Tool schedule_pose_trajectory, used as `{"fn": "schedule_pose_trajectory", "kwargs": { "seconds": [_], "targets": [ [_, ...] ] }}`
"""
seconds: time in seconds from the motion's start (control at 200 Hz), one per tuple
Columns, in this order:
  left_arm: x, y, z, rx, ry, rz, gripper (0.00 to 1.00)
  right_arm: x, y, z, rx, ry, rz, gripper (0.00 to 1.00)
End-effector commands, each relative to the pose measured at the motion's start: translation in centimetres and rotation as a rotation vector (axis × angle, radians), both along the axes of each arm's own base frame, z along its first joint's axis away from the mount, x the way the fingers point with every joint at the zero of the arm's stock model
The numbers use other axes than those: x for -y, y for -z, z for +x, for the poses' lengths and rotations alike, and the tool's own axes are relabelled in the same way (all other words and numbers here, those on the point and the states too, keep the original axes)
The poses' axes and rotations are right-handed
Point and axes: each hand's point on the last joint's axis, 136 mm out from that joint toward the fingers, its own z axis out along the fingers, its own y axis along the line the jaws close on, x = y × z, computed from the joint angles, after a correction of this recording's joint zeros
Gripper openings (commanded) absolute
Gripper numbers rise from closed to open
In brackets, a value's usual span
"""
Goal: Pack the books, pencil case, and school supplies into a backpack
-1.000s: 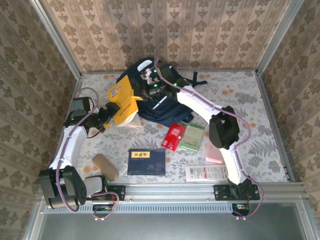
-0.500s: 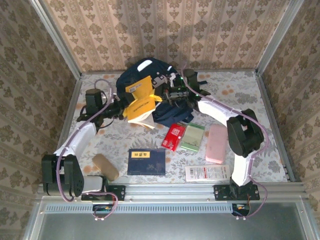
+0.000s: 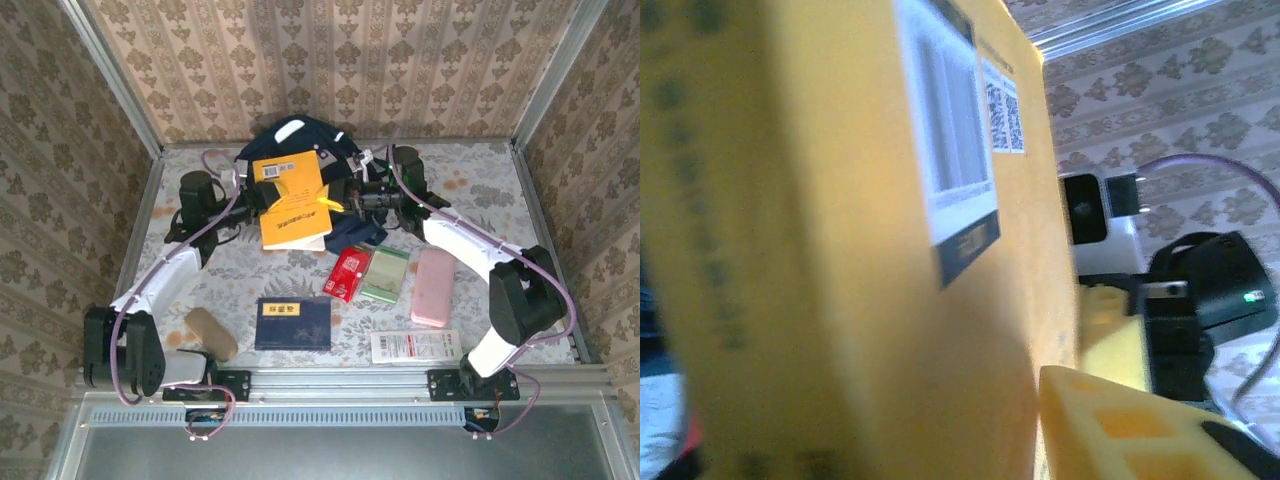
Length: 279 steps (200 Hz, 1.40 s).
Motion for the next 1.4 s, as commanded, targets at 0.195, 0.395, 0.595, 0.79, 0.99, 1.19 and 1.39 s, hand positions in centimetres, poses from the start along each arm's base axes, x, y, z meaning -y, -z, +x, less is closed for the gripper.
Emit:
{"fn": "schedule_pose_trajectory", "kwargs": {
  "seconds": [0.195, 0.395, 0.595, 0.79, 0.99, 1.19, 1.39],
  "targets": [
    [1.4, -4.8, -2.5, 0.199, 0.083, -0.057, 0.00, 2.5, 0.8, -0.6, 0.106, 0.087, -0.164, 0.64],
    [1.9, -6.4, -3.5, 0.247, 0.101, -0.101, 0.00, 2.5, 2.1, -0.6, 0.099, 0.090, -0.156, 0.84],
    [3.6, -7.3, -4.1, 0.247, 0.160, -0.150, 0.00, 1.8, 2.5, -0.3, 0.094, 0.065, -0.112, 0.90],
    [5.0, -6.4, -4.1, 0.219, 0.196, -0.132, 0.00, 0.8, -0.5, -0.3, 0.140, 0.028, 0.030, 0.72],
    [4.8, -4.9, -3.6, 0.190, 0.196, -0.033, 0.16, 1.4, -0.5, -0.5, 0.184, 0.040, -0.006, 0.11],
    [5.4, -5.1, -4.3, 0.211, 0.291, -0.042, 0.56, 1.7, 0.1, -1.5, 0.209, -0.018, -0.057, 0.00],
    [5.5, -5.2, -4.4, 0.238, 0.324, -0.079, 0.39, 2.0, 1.5, -2.4, 0.218, -0.076, -0.109, 0.00]
  ]
}}
